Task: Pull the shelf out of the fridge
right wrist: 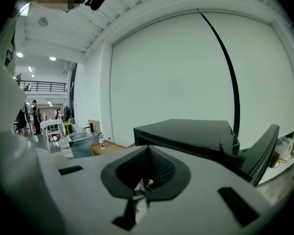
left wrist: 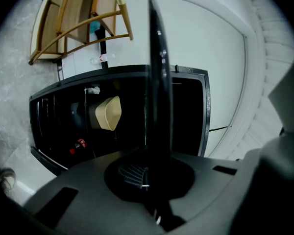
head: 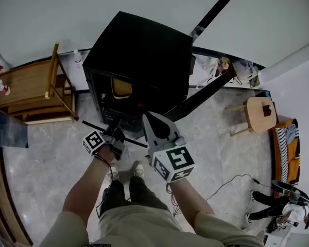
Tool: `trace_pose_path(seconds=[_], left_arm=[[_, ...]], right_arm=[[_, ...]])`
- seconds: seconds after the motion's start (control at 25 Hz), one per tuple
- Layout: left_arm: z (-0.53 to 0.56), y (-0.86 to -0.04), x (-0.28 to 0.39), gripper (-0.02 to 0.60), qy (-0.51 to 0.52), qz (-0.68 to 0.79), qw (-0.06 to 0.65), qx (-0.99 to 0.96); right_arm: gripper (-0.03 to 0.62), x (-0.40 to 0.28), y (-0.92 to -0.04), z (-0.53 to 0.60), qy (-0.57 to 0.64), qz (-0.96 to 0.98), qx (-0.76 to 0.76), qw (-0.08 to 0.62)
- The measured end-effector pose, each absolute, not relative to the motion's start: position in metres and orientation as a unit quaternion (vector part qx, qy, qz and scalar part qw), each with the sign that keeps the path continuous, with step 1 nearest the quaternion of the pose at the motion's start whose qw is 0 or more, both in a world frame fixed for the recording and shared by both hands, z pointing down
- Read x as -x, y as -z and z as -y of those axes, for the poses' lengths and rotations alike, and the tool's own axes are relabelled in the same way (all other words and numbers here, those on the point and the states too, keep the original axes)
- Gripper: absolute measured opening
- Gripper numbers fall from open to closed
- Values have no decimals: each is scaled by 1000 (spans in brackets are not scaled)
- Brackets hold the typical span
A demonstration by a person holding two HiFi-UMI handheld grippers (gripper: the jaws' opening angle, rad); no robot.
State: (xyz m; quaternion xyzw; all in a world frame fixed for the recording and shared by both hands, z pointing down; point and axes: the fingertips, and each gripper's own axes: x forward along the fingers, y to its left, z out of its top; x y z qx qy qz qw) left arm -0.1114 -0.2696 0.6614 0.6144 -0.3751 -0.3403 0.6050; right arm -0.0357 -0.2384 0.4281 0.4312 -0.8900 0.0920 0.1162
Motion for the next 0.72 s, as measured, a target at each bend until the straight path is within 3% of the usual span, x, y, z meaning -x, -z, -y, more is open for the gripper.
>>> trace_pose_path(seconds=[0.72], left_arm=[[194, -621, 130, 11, 372, 360, 613, -597]], right_arm=[[-3, 39, -401, 205, -76, 900, -412, 118]])
